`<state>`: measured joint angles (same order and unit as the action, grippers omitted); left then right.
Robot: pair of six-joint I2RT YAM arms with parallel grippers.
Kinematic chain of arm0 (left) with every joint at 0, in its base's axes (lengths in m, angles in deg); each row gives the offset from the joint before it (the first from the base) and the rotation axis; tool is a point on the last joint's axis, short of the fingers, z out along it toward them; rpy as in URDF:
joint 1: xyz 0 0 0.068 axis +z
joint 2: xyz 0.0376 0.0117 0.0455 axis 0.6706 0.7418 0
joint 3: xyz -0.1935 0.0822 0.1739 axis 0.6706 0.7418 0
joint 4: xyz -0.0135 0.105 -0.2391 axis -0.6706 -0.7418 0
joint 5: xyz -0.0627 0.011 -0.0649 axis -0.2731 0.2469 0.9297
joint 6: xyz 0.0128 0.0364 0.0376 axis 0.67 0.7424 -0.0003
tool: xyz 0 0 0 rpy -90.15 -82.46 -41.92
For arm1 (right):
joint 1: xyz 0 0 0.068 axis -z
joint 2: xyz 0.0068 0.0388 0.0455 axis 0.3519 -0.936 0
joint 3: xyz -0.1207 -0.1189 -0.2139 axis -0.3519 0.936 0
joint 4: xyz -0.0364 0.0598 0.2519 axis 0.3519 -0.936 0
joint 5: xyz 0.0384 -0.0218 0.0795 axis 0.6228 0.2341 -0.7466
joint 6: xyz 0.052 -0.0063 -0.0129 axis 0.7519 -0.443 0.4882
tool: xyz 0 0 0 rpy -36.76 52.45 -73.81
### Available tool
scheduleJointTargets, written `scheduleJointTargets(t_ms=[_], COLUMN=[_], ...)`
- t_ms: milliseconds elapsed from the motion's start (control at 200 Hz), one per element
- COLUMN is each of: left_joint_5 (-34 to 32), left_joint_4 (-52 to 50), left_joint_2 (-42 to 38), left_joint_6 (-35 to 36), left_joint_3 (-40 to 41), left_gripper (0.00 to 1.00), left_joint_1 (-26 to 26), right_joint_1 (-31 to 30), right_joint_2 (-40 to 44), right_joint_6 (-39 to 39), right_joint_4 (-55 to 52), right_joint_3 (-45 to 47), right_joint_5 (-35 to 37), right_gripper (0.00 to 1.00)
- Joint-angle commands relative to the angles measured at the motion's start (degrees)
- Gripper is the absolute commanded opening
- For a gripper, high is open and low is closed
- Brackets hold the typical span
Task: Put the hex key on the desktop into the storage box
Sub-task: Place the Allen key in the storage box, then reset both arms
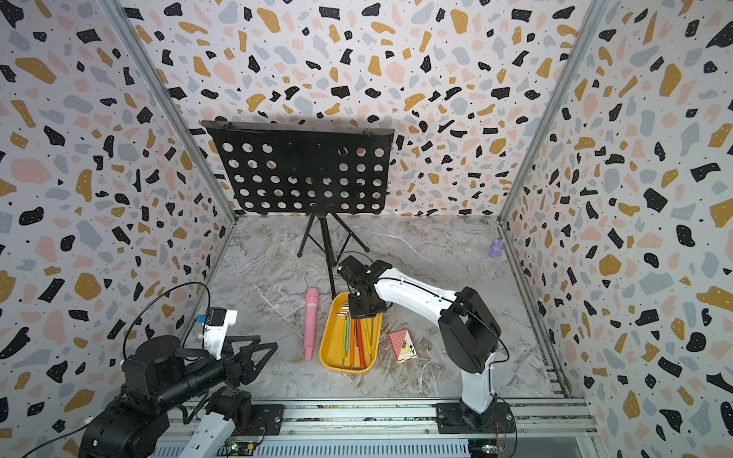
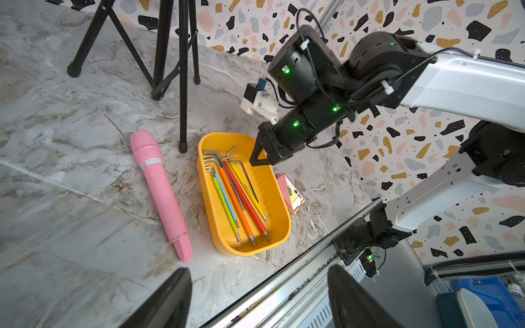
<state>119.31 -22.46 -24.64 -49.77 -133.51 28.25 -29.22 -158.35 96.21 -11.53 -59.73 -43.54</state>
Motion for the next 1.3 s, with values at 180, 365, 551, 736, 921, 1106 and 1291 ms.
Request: scheduleJointTargets(t_ms=[180,365,551,736,921,1106,1291], left_joint_5=[-2.21,-4.96,-10.20,-19.80,-34.33,-43.67,-48.62], left_joint_4=[1.57,1.43,0.89,1.51,1.89,11.67,28.71], left_joint_2=[1.43,3.47,7.09,16.87,30.16,36.78,37.85], left_joint_6=[-0.99,-2.37,-5.14,-6.45,-6.82,-4.73,1.95], left_joint_3=[0.50,0.50,0.33,-3.68,-10.25,-6.87,4.26], left_gripper=[0.80,0.85,1.00,1.00,1.00,1.00,1.00], left_joint_1=[0.33,0.36,0.34,0.33,0.28,0.25,0.25], right_joint_1=[8.37,15.09,15.80,15.76,15.82,17.73,23.39], right_joint_2=[20.28,30.73,39.28,43.31,43.60,46.75,42.82], right_joint_6=[-5.88,-9.55,-11.40,-9.85,-18.66,-32.79,-37.26], right_joint_4=[1.15,3.16,6.07,7.47,18.99,41.20,53.46], right_joint_3=[9.92,17.88,24.08,28.24,34.65,46.43,53.04], right_joint_5=[14.19,17.82,23.66,32.39,41.45,43.84,39.45], right_gripper=[0.43,1.00,1.00,1.00,1.00,1.00,1.00])
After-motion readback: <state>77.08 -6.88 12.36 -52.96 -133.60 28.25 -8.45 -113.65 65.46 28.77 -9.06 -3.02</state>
